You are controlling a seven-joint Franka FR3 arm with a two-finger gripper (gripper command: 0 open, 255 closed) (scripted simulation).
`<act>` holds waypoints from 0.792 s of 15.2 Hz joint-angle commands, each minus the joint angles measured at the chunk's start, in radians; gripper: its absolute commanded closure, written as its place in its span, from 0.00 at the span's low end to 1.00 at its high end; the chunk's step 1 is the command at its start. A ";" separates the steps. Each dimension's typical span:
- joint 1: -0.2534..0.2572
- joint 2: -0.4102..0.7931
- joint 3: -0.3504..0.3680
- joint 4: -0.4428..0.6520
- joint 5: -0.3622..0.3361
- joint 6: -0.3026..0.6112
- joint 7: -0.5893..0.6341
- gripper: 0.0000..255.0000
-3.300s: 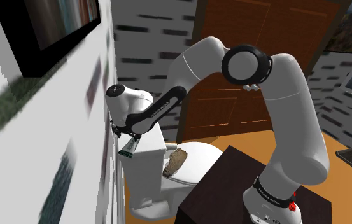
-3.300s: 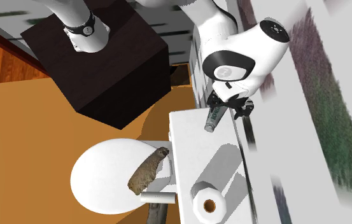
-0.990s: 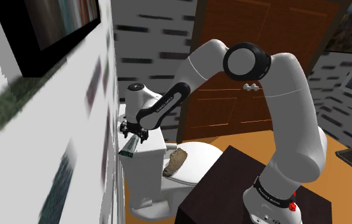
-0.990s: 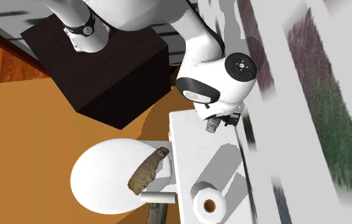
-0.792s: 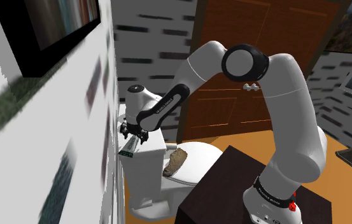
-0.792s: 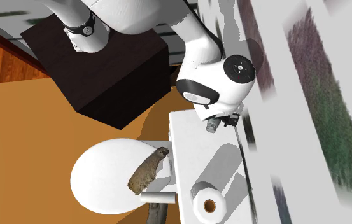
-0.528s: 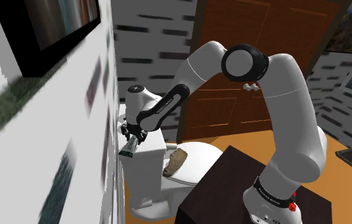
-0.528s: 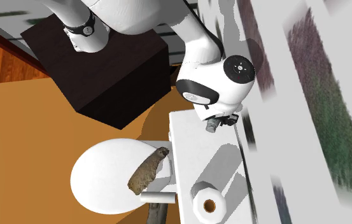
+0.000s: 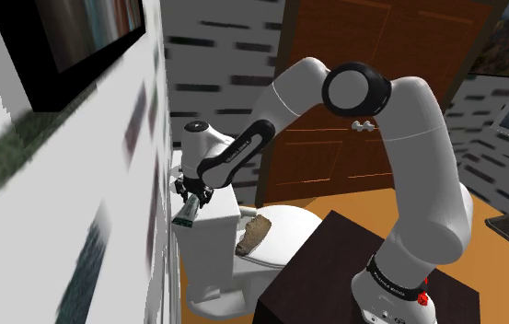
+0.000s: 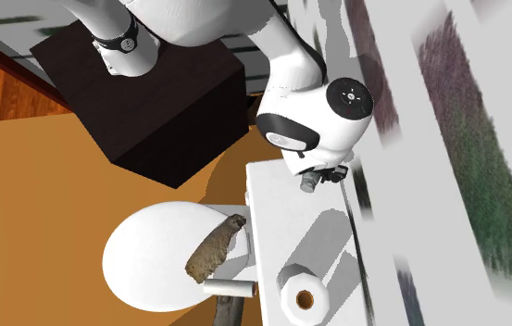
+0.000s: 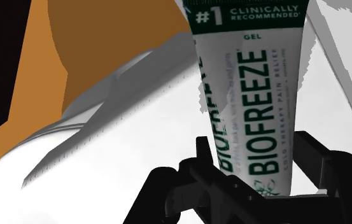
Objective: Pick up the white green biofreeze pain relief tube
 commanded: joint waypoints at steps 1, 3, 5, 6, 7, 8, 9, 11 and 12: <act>-0.006 -0.017 0.008 -0.002 0.009 -0.014 -0.007 1.00; -0.013 -0.037 0.018 -0.006 0.019 -0.030 -0.015 1.00; -0.019 -0.057 0.027 -0.009 0.030 -0.047 -0.024 1.00; -0.023 -0.067 0.032 -0.010 0.036 -0.055 -0.028 1.00; -0.026 -0.076 0.036 -0.011 0.041 -0.064 -0.033 1.00; -0.029 -0.086 0.041 -0.012 0.047 -0.072 -0.037 1.00; -0.032 -0.096 0.045 -0.013 0.052 -0.081 -0.041 1.00; -0.039 -0.114 0.054 -0.013 0.064 -0.099 -0.050 1.00; -0.042 -0.123 0.058 -0.013 0.069 -0.108 -0.054 1.00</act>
